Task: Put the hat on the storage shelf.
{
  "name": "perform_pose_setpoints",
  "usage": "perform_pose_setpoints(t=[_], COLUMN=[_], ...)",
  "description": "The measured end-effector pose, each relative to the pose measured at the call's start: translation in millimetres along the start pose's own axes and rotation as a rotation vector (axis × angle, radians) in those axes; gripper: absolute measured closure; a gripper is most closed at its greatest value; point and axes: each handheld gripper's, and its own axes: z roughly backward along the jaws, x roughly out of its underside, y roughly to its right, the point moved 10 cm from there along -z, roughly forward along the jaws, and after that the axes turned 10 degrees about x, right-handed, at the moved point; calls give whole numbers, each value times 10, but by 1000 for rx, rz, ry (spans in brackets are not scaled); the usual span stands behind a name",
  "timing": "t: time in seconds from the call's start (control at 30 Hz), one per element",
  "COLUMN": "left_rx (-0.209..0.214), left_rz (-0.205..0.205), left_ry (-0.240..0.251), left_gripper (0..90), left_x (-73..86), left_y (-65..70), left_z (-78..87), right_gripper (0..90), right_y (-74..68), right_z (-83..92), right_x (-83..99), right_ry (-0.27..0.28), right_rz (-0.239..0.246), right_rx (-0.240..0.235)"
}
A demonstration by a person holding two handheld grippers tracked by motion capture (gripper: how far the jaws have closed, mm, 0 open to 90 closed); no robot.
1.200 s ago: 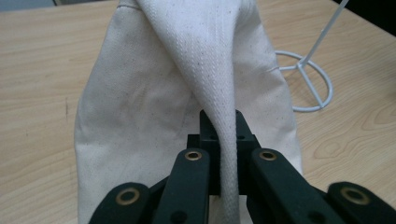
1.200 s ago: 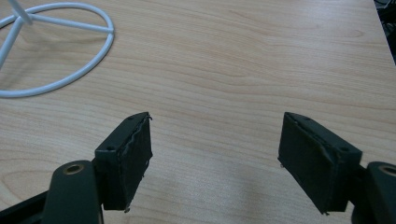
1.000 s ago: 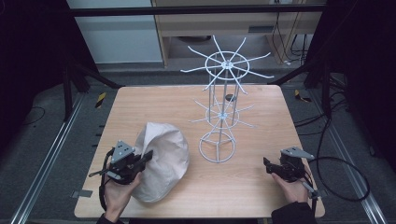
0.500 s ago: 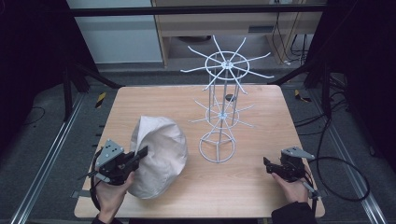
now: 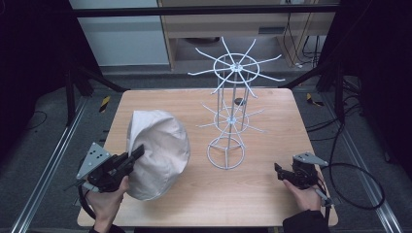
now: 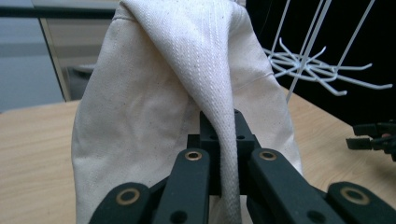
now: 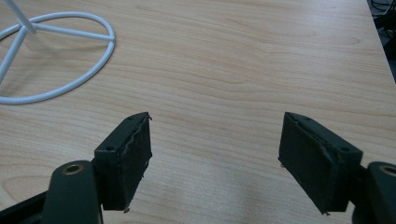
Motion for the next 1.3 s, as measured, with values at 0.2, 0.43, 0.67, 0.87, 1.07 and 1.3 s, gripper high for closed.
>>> perform_pose_setpoints(t=[0.2, 0.43, 0.67, 0.87, 1.07, 1.3], left_rx=[20, 40, 56, 66, 78, 96], left_rz=[-24, -38, -60, -65, -61, -63], left_ry=[36, 105, 141, 168, 209, 254], left_gripper=[881, 881, 881, 881, 881, 881], left_x=[-117, -319, -450, -535, -625, -736], left_y=[49, 112, 156, 162, 162, 178], left_z=[63, 172, 206, 195, 199, 228], right_gripper=[252, 252, 251, 251, 251, 251], right_y=[7, 4, 3, 12, 5, 8], right_z=[-3, -7, -3, 2, 0, -6], right_x=[2, 7, 11, 12, 16, 19], right_ry=[-1, -2, -4, -1, -3, -4], right_rz=[-1, 3, -1, -2, -2, 0], right_rx=[5, 8, 10, 8, 8, 9])
